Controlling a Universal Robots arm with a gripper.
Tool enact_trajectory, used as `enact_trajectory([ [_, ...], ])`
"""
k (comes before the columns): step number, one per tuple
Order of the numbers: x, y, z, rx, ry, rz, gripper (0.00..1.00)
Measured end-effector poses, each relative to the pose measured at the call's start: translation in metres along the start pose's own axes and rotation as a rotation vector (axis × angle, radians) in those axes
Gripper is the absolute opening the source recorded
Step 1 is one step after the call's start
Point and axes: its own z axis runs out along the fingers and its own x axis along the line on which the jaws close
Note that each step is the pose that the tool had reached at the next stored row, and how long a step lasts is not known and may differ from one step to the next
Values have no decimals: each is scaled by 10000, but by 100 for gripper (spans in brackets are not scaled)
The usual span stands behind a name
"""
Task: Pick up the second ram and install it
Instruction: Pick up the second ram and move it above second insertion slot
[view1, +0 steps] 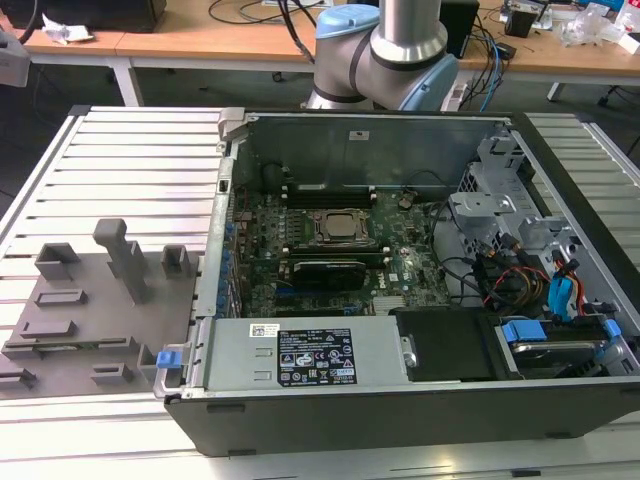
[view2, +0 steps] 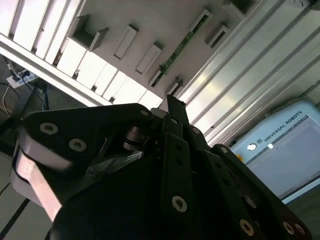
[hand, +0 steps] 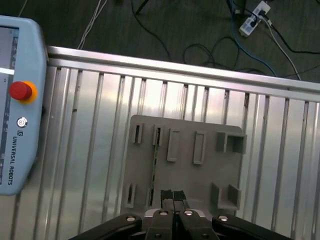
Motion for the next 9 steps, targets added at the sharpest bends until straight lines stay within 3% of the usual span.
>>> enact_trajectory([
  [3, -2, 1, 0, 2, -26, -93, 11],
  [9, 0, 0, 2, 25, -82, 624, 11],
])
